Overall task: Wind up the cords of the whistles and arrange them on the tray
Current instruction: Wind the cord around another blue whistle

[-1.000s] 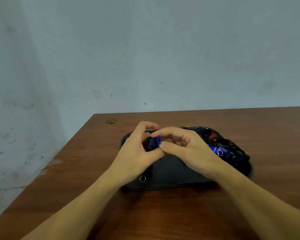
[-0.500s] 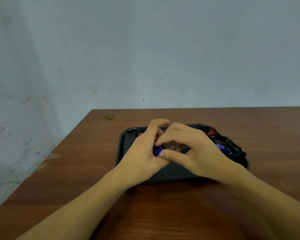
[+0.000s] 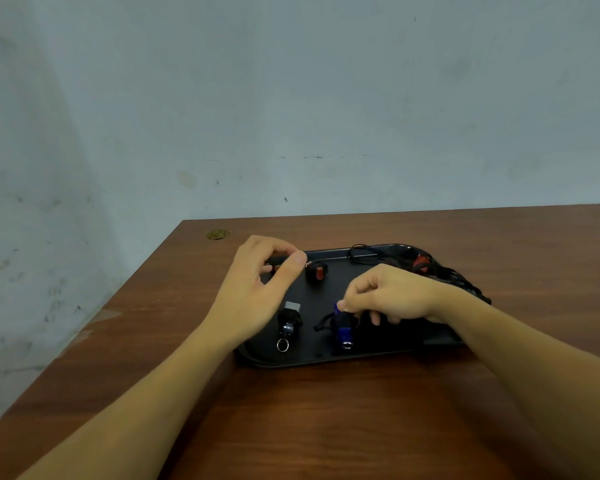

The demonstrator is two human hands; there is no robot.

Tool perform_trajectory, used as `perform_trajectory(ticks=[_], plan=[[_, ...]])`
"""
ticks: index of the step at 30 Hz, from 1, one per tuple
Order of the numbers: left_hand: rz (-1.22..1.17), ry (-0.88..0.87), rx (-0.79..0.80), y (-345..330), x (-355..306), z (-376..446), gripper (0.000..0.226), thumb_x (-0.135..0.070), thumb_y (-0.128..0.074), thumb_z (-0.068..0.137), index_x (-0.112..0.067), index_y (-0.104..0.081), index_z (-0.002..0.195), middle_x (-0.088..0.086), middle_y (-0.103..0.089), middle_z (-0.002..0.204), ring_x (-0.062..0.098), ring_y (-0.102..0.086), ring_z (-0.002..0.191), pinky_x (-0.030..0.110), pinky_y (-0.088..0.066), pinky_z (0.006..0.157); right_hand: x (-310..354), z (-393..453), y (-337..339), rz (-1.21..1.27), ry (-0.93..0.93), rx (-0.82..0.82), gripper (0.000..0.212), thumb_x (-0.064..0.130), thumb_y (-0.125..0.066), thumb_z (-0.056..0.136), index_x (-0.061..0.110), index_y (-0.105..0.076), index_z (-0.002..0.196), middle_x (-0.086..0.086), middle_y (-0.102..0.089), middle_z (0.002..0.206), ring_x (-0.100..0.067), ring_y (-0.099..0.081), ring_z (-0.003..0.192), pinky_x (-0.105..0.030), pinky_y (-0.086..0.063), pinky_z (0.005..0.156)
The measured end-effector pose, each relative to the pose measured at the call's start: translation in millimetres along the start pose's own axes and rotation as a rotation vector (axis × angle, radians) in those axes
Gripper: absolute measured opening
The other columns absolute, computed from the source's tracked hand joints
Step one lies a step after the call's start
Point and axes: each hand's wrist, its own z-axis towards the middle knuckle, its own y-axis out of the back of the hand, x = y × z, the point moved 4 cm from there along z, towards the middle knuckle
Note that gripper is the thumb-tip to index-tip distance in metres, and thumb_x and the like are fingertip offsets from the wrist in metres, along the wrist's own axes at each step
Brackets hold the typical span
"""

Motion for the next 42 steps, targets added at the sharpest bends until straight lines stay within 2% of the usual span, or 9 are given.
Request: perform_trajectory(ticks=[4, 11, 14, 19, 23, 29, 32, 37, 42], plan=[[0.05, 0.034, -0.005, 1, 12, 1, 0.03, -0.06, -0.048, 0.089, -0.036, -0.066, 0.091, -0.019, -0.061, 0.101, 0.01, -0.056, 0.11, 0.043, -0.048, 0.096, 4, 11, 2, -0.028, -0.065, 0.031, 0.03, 0.037, -0.065, 0.095, 0.023, -0.071, 0.069, 0.011, -0.067, 0.06, -0.006, -0.048, 0.049, -0.023, -0.033, 0.048], [0.135, 0.052, 0.06, -3, 13, -1, 0.023, -0.045, -0.051, 0.097, -0.03, -0.066, 0.088, -0.015, -0.061, 0.097, 0.001, -0.051, 0.104, 0.014, -0.035, 0.084, 6, 26, 5, -0.139, -0.123, 0.042, 0.034, 0.043, -0.062, 0.096, 0.018, -0.073, 0.074, 0.0, -0.068, 0.073, -0.017, -0.049, 0.062, -0.024, -0.035, 0.046], [0.152, 0.049, 0.085, -4, 14, -2, 0.035, -0.053, -0.045, 0.094, -0.028, -0.067, 0.09, -0.013, -0.061, 0.099, 0.001, -0.05, 0.105, 0.01, -0.034, 0.084, 5, 31, 6, -0.181, -0.116, 0.035, 0.042, 0.051, -0.061, 0.094, 0.014, -0.074, 0.078, -0.006, -0.066, 0.076, -0.023, -0.049, 0.065, -0.024, -0.037, 0.047], [0.164, 0.032, 0.096, -5, 16, 1, 0.048, -0.064, -0.038, 0.091, -0.027, -0.068, 0.093, -0.014, -0.06, 0.1, 0.001, -0.049, 0.106, 0.005, -0.031, 0.085, 10, 27, 15, -0.185, -0.019, -0.05, 0.036, 0.048, -0.055, 0.099, 0.02, -0.073, 0.085, 0.007, -0.069, 0.072, -0.005, -0.053, 0.053, -0.015, -0.042, 0.05], [0.152, 0.032, 0.075, -3, 20, 1, 0.049, -0.065, -0.033, 0.09, -0.031, -0.068, 0.09, -0.016, -0.061, 0.099, -0.001, -0.05, 0.108, 0.008, -0.032, 0.087, 0, 16, 41, -0.131, 0.032, -0.242, 0.028, 0.039, -0.059, 0.098, 0.022, -0.075, 0.081, 0.005, -0.072, 0.069, -0.012, -0.055, 0.058, -0.022, -0.045, 0.058], [0.145, 0.033, 0.041, -4, 18, 3, 0.047, -0.064, -0.031, 0.091, -0.035, -0.069, 0.09, -0.016, -0.063, 0.101, 0.001, -0.052, 0.109, 0.019, -0.035, 0.09, -30, -5, 69, -0.304, -0.029, -0.319, 0.01, 0.025, -0.066, 0.091, 0.025, -0.073, 0.084, 0.011, -0.069, 0.072, -0.003, -0.061, 0.066, -0.023, -0.044, 0.067], [0.15, 0.016, 0.043, -6, 10, 5, 0.047, -0.064, -0.031, 0.092, -0.036, -0.068, 0.09, -0.016, -0.063, 0.1, 0.001, -0.052, 0.108, 0.019, -0.035, 0.09, -39, -15, 78, -0.37, -0.069, -0.347, 0.01, 0.028, -0.067, 0.09, 0.028, -0.071, 0.081, 0.011, -0.069, 0.073, -0.009, -0.064, 0.072, -0.024, -0.045, 0.064], [0.165, -0.006, 0.055, -10, -5, 9, 0.053, -0.061, -0.035, 0.098, -0.023, -0.07, 0.087, -0.014, -0.062, 0.094, -0.003, -0.051, 0.103, 0.013, -0.034, 0.083, -49, -27, 75, -0.507, -0.171, -0.218, 0.02, 0.046, -0.07, 0.086, 0.027, -0.069, 0.081, 0.012, -0.065, 0.073, -0.009, -0.061, 0.071, -0.028, -0.046, 0.065], [0.228, -0.018, 0.109, -16, -22, 17, 0.057, -0.053, -0.035, 0.095, -0.009, -0.07, 0.085, -0.015, -0.06, 0.091, -0.007, -0.046, 0.101, 0.003, -0.031, 0.077, -38, -29, 69, -0.662, -0.113, -0.303, 0.02, 0.051, -0.06, 0.091, 0.035, -0.062, 0.08, 0.018, -0.06, 0.077, -0.009, -0.058, 0.074, -0.03, -0.048, 0.066]])
